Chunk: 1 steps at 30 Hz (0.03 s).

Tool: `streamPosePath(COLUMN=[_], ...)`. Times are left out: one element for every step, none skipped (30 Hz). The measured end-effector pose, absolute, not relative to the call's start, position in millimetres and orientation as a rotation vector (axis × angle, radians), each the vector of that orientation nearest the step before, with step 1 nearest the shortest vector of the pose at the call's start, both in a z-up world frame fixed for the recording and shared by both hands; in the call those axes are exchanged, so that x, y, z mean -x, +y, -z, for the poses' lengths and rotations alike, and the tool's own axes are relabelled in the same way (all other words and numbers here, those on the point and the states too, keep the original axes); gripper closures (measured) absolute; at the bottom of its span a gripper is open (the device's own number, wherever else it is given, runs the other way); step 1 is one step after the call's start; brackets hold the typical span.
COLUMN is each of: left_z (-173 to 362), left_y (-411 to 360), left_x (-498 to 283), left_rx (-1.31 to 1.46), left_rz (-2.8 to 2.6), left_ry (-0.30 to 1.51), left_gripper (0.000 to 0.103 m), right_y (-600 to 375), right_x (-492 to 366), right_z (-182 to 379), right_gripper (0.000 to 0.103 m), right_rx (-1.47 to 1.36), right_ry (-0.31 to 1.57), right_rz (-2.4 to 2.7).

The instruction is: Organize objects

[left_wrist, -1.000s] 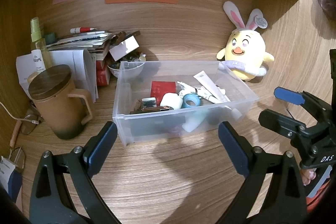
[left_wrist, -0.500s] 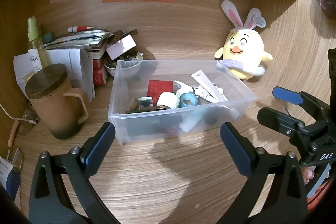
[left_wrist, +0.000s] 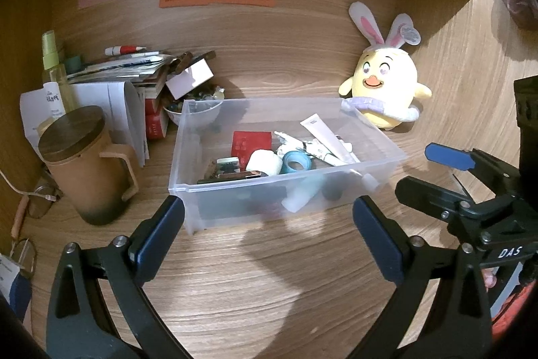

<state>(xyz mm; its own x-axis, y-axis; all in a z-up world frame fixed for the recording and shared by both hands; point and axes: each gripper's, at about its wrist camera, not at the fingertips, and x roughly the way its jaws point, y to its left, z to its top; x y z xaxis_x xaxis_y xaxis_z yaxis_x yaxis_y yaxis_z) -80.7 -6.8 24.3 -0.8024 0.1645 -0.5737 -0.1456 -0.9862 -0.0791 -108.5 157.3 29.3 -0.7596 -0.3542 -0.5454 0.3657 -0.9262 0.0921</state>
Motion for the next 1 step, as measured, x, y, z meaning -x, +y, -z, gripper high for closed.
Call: streamPosePath(left_z=[-24.2], left_y=[-6.9], left_x=[80.7], left_rx=[0.910], left_rz=[-2.837], left_ry=[-0.047], left_gripper=[0.001], right_y=[157.4], right_x=[108.8], right_z=[-29.0], right_gripper=[0.005], right_rx=[-0.812], right_ry=[0.029], right_rz=[2.635])
